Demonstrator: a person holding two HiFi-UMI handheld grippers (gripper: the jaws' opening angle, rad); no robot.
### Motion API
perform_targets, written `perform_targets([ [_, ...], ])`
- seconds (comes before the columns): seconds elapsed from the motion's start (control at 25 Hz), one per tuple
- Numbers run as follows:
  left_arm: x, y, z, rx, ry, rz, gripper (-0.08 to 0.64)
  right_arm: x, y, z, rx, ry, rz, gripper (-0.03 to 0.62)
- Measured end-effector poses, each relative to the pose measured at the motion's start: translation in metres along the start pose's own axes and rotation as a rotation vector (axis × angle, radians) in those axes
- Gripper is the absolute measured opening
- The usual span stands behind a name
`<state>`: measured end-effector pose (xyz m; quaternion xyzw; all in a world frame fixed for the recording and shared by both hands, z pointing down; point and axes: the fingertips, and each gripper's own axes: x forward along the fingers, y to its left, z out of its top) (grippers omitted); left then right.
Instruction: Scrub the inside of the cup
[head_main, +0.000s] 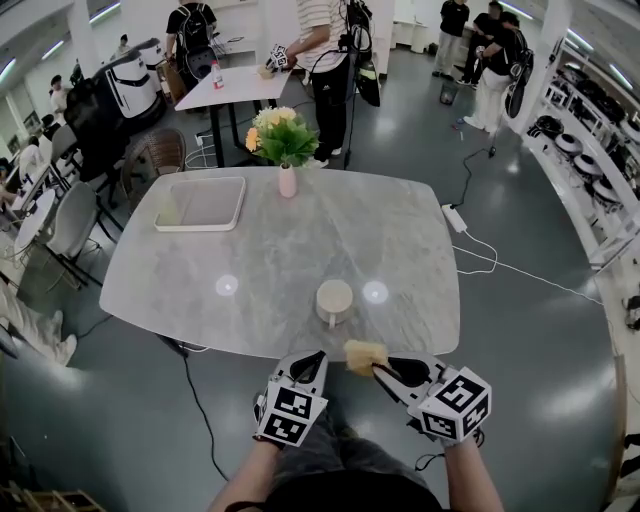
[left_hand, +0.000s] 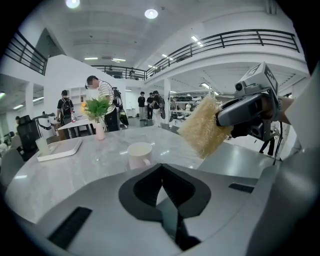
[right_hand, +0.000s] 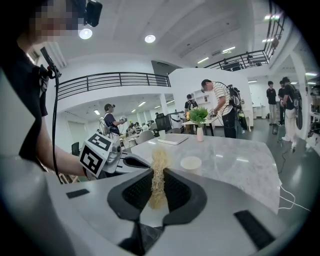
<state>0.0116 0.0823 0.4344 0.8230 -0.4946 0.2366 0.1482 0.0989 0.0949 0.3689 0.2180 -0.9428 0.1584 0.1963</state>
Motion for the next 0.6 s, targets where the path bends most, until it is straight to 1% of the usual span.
perform_targets([
  [0.16, -0.006, -0.005, 0.001, -0.011, -0.003, 0.008, 0.014, -0.006, 0.005, -0.002, -0.02, -0.001, -0.009, 0.06],
  [0.6, -0.017, -0.019, -0.005, -0.02, -0.008, 0.018, 0.014, -0.02, 0.015, -0.011, -0.026, -0.014, -0.008, 0.06],
])
